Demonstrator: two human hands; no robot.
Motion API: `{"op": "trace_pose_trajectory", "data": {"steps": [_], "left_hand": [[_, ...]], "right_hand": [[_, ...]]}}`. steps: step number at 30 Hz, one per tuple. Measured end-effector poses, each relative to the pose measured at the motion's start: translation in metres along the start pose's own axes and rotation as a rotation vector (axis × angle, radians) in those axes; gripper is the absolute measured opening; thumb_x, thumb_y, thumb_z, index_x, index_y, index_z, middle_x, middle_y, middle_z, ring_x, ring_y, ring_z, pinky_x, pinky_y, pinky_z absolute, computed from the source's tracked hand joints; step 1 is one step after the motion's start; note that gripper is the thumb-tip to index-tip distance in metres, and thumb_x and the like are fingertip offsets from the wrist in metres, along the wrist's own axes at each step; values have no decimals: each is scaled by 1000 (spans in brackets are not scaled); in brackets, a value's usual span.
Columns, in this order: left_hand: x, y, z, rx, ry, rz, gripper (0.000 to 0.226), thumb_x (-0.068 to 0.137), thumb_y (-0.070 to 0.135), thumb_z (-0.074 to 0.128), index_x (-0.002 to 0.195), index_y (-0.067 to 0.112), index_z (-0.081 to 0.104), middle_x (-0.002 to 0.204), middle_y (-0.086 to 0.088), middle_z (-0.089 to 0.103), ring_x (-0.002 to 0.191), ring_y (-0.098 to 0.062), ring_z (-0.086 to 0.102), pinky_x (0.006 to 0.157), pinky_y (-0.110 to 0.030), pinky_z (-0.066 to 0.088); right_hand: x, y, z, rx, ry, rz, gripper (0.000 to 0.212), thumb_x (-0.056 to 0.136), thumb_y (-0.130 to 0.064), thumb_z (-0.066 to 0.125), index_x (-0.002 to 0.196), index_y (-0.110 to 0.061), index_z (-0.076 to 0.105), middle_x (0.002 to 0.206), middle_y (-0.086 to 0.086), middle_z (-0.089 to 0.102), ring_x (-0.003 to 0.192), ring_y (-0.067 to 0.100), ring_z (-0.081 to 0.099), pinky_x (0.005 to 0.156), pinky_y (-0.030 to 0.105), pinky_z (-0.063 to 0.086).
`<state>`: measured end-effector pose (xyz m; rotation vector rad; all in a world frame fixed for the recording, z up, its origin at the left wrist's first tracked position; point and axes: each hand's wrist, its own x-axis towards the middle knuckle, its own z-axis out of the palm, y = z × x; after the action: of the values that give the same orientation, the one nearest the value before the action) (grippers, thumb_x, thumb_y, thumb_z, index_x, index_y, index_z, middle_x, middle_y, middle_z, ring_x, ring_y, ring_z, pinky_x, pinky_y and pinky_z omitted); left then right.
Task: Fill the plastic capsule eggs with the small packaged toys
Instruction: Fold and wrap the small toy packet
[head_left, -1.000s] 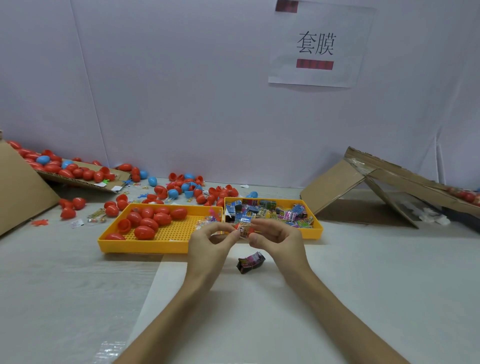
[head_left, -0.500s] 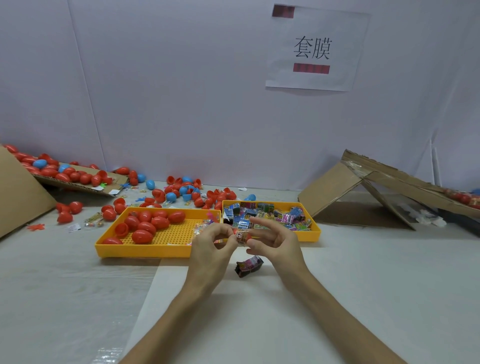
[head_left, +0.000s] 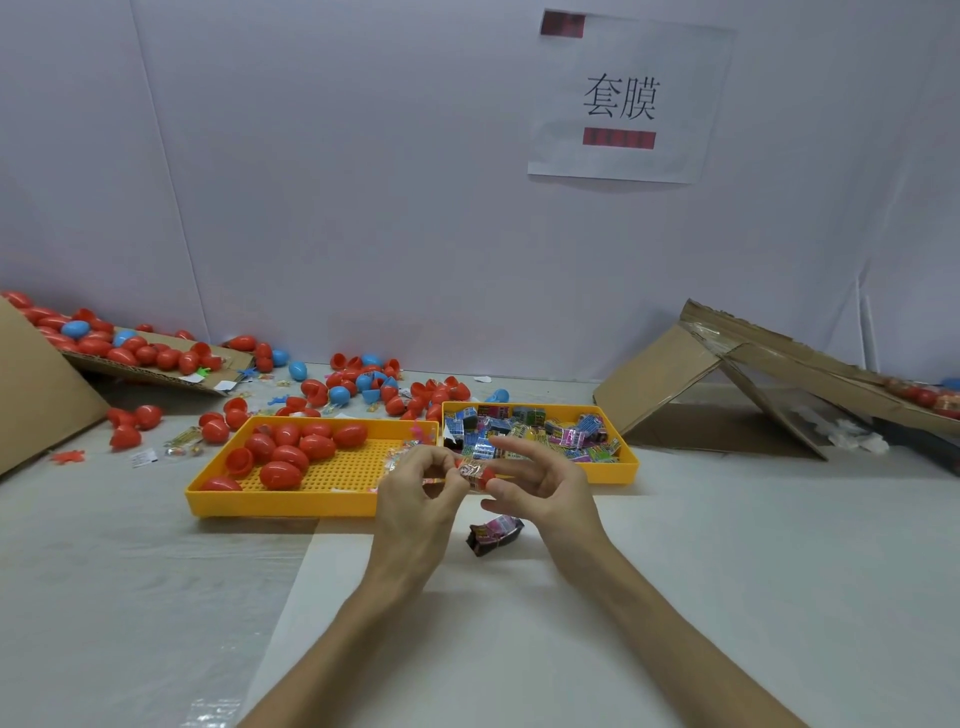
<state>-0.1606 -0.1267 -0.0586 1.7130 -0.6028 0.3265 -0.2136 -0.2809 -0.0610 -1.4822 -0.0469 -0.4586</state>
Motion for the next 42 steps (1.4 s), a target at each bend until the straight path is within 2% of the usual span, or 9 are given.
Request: {"op": "trace_pose_trajectory", "data": {"steps": [9, 14, 18, 21, 23, 26, 29, 31, 42], "left_hand": [[3, -3, -3, -158, 34, -93, 8, 91, 13, 73, 90, 21, 72, 91, 4, 74, 89, -8, 70, 79, -20, 57], [-8, -11, 4, 235, -233, 179, 17, 90, 27, 75, 105, 22, 70, 103, 16, 67, 94, -1, 63, 80, -22, 53], [-15, -18, 12, 502, -422, 155, 33, 89, 40, 71, 119, 31, 60, 114, 15, 60, 101, -9, 58, 83, -27, 51], [-14, -19, 11, 469, -420, 107, 32, 89, 31, 71, 119, 30, 59, 106, 11, 59, 94, -8, 57, 83, -26, 51], [-13, -20, 11, 442, -418, 91, 34, 89, 25, 71, 121, 29, 58, 100, 11, 60, 88, -8, 58, 79, -24, 51], [-11, -20, 12, 400, -422, 62, 37, 87, 20, 73, 119, 28, 57, 92, 12, 60, 80, -4, 56, 72, -20, 48], [-11, -20, 10, 371, -421, 40, 35, 84, 20, 79, 113, 26, 59, 91, 11, 62, 77, 0, 56, 69, -16, 46], [-11, -19, 9, 345, -415, 40, 34, 83, 22, 80, 110, 26, 59, 91, 10, 64, 76, 0, 58, 67, -14, 46], [-11, -22, 12, 348, -402, 18, 37, 81, 21, 81, 109, 29, 59, 97, 8, 63, 84, -6, 62, 75, -25, 54]], "right_hand": [[8, 1, -8, 63, 92, 34, 22, 95, -4, 64, 113, -11, 74, 107, 8, 77, 99, 26, 74, 74, 29, 60], [29, -29, -40, 316, 213, 189, 26, 96, 0, 56, 119, -1, 67, 109, 11, 75, 97, 21, 73, 76, 23, 59], [75, -92, -89, 555, 473, 94, 32, 100, 0, 51, 132, 2, 56, 84, 8, 75, 81, 16, 71, 69, 20, 59], [102, -137, -128, 670, 694, 30, 44, 104, -13, 53, 145, -1, 43, 123, 16, 64, 110, 25, 66, 91, 29, 56], [99, -140, -125, 558, 681, 103, 41, 105, -16, 51, 143, -3, 41, 129, 18, 57, 112, 26, 66, 96, 34, 54], [68, -102, -83, -129, 379, 176, 4, 98, -13, 61, 100, -10, 64, 88, 10, 68, 66, 14, 68, 66, 30, 54], [24, -42, -37, -734, 19, 268, 20, 88, -35, 76, 77, -19, 69, 72, 2, 71, 60, 11, 64, 54, 25, 47], [7, -17, -17, -916, -26, 299, 30, 78, -46, 82, 77, -19, 68, 74, -1, 70, 67, 12, 64, 53, 24, 44], [9, -4, -18, -755, -27, 297, 10, 85, -18, 80, 78, -11, 80, 73, 6, 76, 73, 24, 72, 70, 37, 57]]}}
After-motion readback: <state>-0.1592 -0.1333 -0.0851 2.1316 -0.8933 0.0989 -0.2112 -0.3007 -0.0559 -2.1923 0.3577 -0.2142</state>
